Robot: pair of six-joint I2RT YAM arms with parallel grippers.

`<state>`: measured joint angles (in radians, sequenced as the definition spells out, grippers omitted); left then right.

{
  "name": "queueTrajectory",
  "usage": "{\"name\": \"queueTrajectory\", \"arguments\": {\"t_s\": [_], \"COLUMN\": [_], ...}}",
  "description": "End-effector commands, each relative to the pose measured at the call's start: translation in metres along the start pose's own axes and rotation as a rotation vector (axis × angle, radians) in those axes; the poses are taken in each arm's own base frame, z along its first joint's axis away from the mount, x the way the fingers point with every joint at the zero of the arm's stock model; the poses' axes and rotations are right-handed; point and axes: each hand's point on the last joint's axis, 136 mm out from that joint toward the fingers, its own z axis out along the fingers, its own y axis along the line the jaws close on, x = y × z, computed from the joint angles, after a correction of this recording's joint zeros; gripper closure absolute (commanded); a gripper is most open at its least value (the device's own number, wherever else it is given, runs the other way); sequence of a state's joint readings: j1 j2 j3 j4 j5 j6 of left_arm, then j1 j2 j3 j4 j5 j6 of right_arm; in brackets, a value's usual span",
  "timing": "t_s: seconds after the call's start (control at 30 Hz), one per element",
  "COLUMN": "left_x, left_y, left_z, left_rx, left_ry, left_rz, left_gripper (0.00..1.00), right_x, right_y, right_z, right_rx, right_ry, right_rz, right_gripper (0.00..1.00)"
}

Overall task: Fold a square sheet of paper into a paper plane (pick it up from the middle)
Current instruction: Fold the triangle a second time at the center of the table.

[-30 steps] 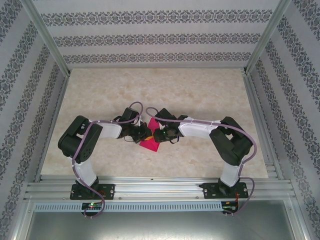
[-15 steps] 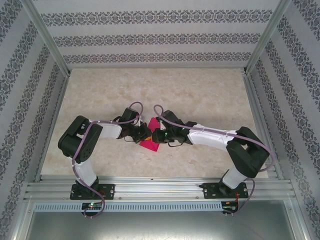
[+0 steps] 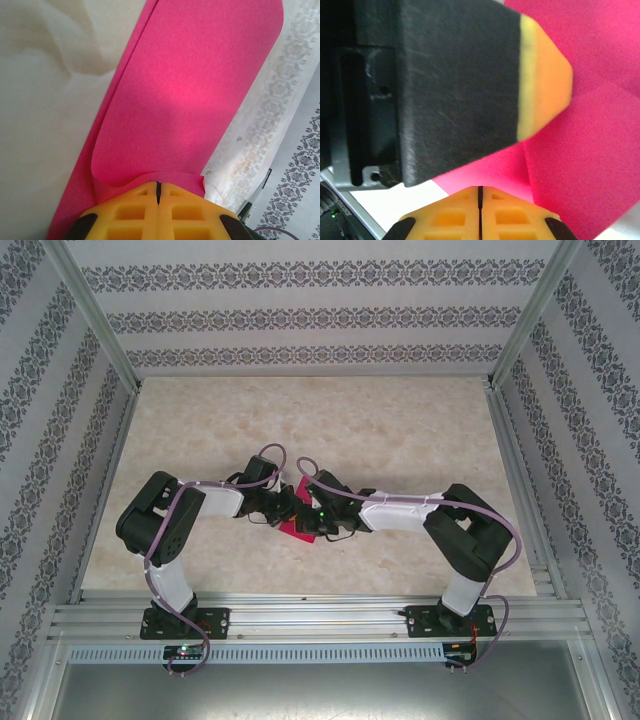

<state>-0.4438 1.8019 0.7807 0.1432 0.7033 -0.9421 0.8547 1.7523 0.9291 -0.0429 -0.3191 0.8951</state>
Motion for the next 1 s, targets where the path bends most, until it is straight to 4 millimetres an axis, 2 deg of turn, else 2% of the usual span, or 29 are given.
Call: {"name": "queueTrajectory", "arguments": {"t_s": [0.0, 0.23, 0.37, 0.53, 0.77, 0.97], "left_x": [0.014, 0.014, 0.014, 0.014, 0.014, 0.015], "left_y": [0.031, 0.032, 0.035, 0.035, 0.035, 0.034], "left_z": [0.006, 0.007, 0.007, 0.007, 0.006, 0.007], "left_rx": [-0.101, -0.105, -0.111, -0.11, -0.114, -0.11], "left_ry": [0.031, 0.033, 0.034, 0.034, 0.035, 0.037], "left_rz": [-0.029, -0.03, -0.033, -0.033, -0.032, -0.033], "left_gripper": [0.98, 0.98, 0.98, 0.98, 0.98, 0.98], "right_x": [-0.003, 0.011, 0.014, 0.013, 0.009, 0.021], "right_y": [-0.011, -0.031, -0.034, -0.031, -0.007, -0.021], "right_z": [0.008, 0.015, 0.016, 0.012, -0.005, 0.007], "right_rx": [0.045, 0.073, 0.057, 0.041, 0.004, 0.028], "right_ry": [0.006, 0.028, 0.037, 0.036, 0.029, 0.076], "right_rz": [0.03, 0.07, 0.092, 0.09, 0.041, 0.089], "right_gripper": [0.93, 0.91, 0.9, 0.88, 0.87, 0.88]}}
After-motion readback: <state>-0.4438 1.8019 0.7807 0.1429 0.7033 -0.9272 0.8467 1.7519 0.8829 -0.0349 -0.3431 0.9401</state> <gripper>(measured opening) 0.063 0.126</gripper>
